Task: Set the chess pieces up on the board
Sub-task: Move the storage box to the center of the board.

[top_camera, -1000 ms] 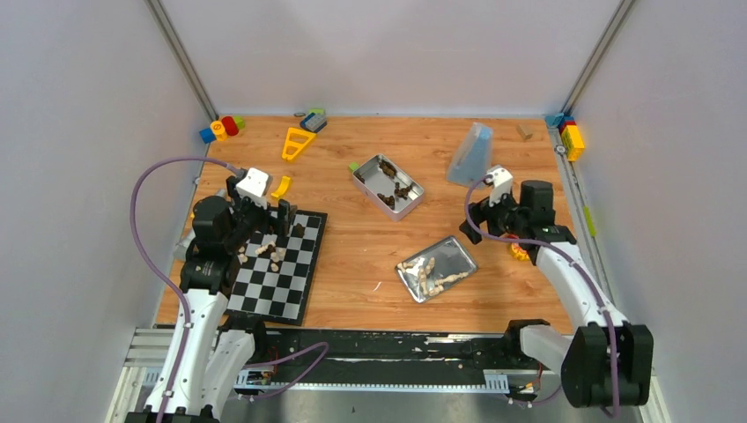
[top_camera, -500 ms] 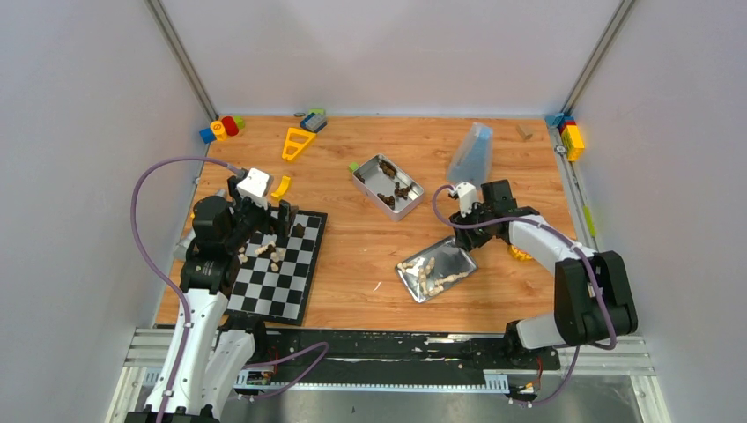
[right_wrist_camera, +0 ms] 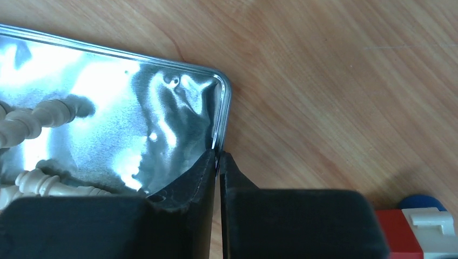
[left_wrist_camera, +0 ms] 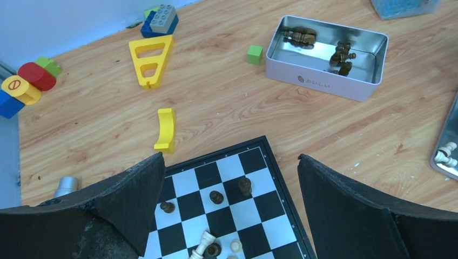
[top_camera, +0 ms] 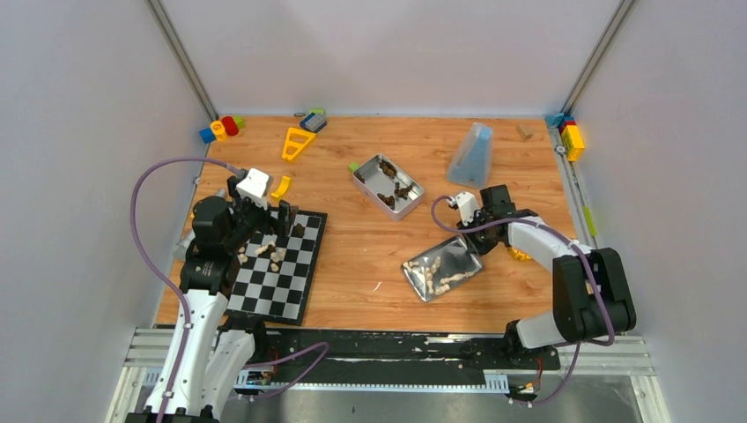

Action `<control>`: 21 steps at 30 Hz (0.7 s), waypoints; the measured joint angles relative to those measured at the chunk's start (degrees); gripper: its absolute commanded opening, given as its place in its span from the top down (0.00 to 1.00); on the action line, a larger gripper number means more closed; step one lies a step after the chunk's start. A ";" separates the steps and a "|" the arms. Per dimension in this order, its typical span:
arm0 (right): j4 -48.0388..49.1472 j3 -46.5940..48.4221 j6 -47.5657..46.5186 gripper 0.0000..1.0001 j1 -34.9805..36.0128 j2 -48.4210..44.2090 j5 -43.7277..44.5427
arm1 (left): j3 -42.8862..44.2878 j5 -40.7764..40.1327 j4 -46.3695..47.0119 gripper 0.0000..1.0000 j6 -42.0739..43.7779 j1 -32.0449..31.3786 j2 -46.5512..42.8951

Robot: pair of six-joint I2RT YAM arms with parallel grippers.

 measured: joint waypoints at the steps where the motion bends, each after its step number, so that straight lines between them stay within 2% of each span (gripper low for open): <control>1: 0.04 -0.26 -0.31 0.94 -0.13 -0.28 0.26 | 0.00 0.00 0.00 0.00 0.00 0.00 0.00; 6: -0.85 -2.78 -2.69 0.96 -2.49 -3.58 2.25 | 0.00 0.00 0.00 0.00 0.02 0.00 -0.11; 9: -2.69 -4.31 -4.48 0.93 -5.38 -6.19 3.28 | 0.00 0.00 0.02 0.00 0.02 0.00 -0.11; 11: -4.04 -4.98 -5.49 0.85 -7.30 -7.98 3.87 | 0.00 0.00 0.02 0.00 0.04 0.00 -0.11; 17: -6.21 -4.31 -6.16 0.50 -9.07 -10.47 4.22 | 0.00 -0.02 0.02 0.00 0.20 0.00 -0.09; 19: -6.67 -2.82 -5.35 0.41 -9.07 -10.01 3.78 | 0.00 -0.02 0.04 0.00 0.20 0.00 -0.07; 21: -6.91 0.94 -3.93 0.37 -9.07 -8.37 2.95 | 0.00 -0.04 0.04 0.00 0.22 0.00 0.07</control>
